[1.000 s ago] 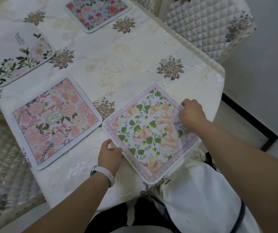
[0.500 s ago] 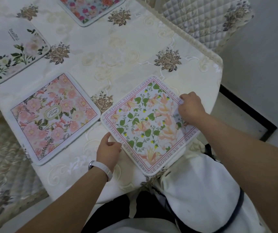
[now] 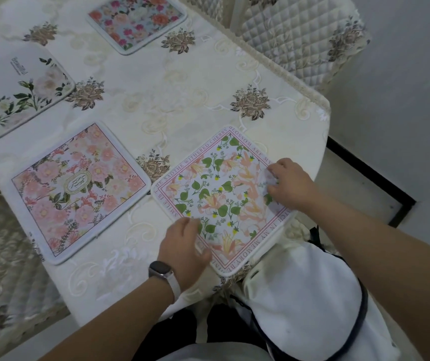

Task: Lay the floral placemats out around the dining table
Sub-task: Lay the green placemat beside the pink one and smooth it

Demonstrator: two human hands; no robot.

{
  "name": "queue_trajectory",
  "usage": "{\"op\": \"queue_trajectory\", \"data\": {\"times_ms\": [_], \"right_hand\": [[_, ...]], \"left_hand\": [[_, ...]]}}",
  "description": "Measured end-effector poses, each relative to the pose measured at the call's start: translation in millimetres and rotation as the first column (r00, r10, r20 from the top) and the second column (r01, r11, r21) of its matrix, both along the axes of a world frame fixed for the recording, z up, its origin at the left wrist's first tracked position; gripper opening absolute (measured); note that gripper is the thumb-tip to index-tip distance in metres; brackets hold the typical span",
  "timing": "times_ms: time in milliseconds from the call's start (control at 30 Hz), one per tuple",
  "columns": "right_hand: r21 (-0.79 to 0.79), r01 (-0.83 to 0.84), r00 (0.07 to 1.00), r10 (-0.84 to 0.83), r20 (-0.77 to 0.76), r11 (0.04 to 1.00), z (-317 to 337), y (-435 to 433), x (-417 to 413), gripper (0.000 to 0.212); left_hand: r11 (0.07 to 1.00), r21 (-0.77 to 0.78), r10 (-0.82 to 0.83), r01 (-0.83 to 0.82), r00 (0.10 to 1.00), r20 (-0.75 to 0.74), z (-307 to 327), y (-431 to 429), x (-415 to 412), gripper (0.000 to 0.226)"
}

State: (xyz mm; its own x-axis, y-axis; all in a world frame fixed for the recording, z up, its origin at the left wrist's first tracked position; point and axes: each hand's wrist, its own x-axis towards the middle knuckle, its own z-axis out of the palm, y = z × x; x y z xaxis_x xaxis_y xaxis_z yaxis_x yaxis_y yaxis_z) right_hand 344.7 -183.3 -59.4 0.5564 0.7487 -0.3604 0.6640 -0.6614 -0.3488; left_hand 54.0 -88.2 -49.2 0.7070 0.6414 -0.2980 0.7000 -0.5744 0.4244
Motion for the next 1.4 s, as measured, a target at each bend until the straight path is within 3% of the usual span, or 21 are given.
{"op": "queue_trajectory", "data": {"times_ms": [67,133,400,600,1133,1400], "right_hand": [[-0.028,-0.026,0.999,0.026,0.019,0.999,2,-10,-3,0.050],[-0.061,-0.037,0.999,0.038,0.012,0.997,2,-22,-4,0.053],[-0.125,-0.137,0.991,0.136,-0.018,0.983,-3,-63,-1,0.083],[-0.168,-0.181,0.983,0.175,-0.052,0.969,4,-61,-1,0.091],[-0.144,-0.243,0.970,0.241,-0.030,0.959,2,-58,-5,0.089],[-0.111,-0.263,0.965,0.259,-0.051,0.958,4,-56,-7,0.083]], "left_hand": [[0.980,0.030,-0.194,0.198,0.975,-0.105,-7,-16,4,0.076],[0.956,0.029,-0.282,0.293,0.938,-0.204,-14,-31,7,0.083],[0.950,0.064,-0.296,0.306,0.946,-0.136,-27,-40,3,0.083],[0.955,0.080,-0.273,0.285,0.953,-0.133,-35,-41,4,0.082],[0.938,0.067,-0.325,0.339,0.932,-0.160,-36,-39,2,0.083],[0.925,0.098,-0.361,0.366,0.930,-0.069,-37,-44,-8,0.068]]}}
